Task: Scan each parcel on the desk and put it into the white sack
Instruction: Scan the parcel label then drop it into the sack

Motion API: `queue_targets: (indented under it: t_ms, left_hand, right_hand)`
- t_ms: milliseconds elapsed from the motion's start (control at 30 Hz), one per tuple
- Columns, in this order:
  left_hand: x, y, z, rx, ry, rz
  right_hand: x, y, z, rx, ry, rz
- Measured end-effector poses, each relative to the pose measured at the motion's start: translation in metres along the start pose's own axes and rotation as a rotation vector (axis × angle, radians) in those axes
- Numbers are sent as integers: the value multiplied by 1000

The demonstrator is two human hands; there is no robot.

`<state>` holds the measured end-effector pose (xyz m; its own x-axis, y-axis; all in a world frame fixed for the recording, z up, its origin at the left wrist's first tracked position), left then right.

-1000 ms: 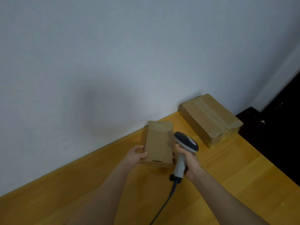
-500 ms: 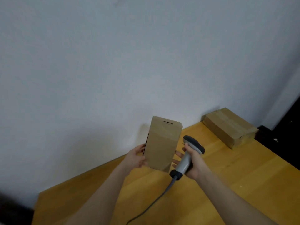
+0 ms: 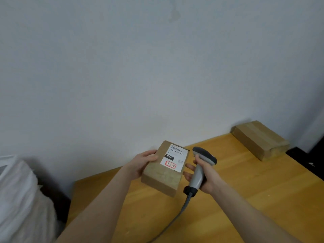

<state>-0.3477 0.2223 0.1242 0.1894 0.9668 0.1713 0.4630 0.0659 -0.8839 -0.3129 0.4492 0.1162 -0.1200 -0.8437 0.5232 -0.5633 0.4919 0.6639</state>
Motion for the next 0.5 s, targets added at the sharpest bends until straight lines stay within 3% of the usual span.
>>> queue_targets:
  t_ms: [267, 500]
  left_hand:
    - [-4, 26, -28, 2, -171, -74]
    - [-10, 37, -62, -120, -165, 162]
  right_hand:
    - [8, -39, -19, -5, -19, -134]
    - [8, -47, -33, -48, -1, -196]
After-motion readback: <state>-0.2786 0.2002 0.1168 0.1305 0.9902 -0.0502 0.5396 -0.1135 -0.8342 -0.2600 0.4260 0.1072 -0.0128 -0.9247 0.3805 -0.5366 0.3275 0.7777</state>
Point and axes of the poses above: each hand's wrist, its own z-axis towards the middle knuckle, its own x-axis out of the palm, y = z × x, the point moved 5 cm from there along z, towards the middle knuckle, and after that the axes turned 7 degrees about y, right-handed, at the moved point
